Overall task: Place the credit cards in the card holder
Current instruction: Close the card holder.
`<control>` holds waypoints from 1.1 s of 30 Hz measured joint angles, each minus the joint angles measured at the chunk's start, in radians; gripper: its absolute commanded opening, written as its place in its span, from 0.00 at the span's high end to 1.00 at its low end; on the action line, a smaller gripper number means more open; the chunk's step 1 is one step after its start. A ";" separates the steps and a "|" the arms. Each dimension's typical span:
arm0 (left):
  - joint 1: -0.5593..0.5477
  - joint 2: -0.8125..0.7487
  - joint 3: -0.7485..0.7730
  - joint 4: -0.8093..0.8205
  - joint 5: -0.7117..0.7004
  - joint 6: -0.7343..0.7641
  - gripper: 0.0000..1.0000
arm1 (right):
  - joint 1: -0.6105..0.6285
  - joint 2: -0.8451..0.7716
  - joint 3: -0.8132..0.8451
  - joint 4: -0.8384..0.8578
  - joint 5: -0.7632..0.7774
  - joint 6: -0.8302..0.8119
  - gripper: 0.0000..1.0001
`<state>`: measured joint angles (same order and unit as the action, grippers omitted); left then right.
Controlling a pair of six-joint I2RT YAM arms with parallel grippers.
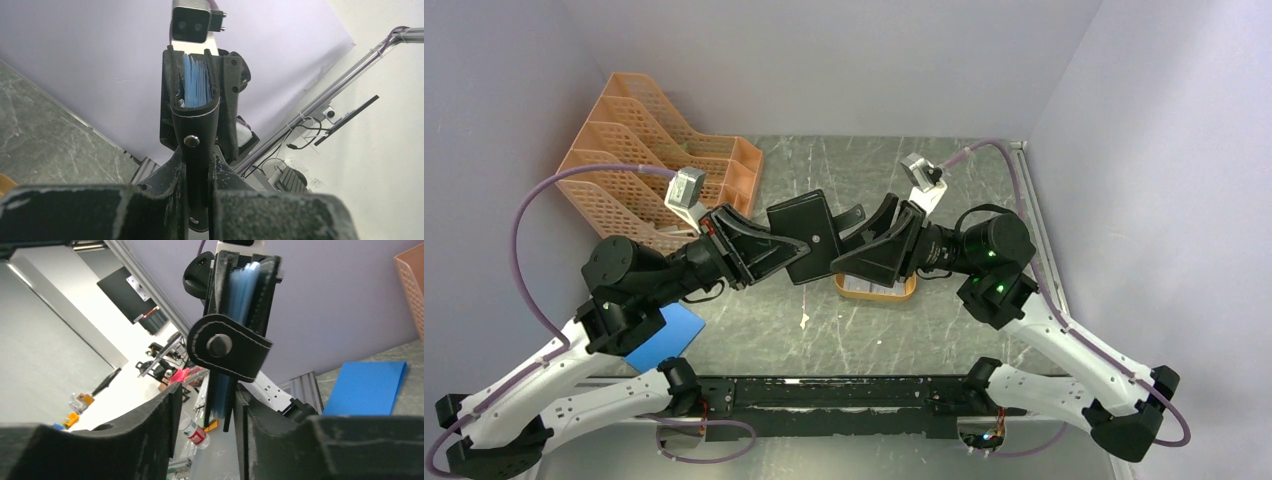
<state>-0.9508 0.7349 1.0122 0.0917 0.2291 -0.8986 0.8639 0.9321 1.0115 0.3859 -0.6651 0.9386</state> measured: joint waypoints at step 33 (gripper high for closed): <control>-0.002 -0.021 -0.043 0.052 0.027 0.003 0.52 | 0.001 0.018 -0.100 0.155 0.093 0.219 1.00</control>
<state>-0.9531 0.7139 0.9695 0.1436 0.2558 -0.8959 0.8650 0.9497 0.9119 0.5411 -0.5720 1.1576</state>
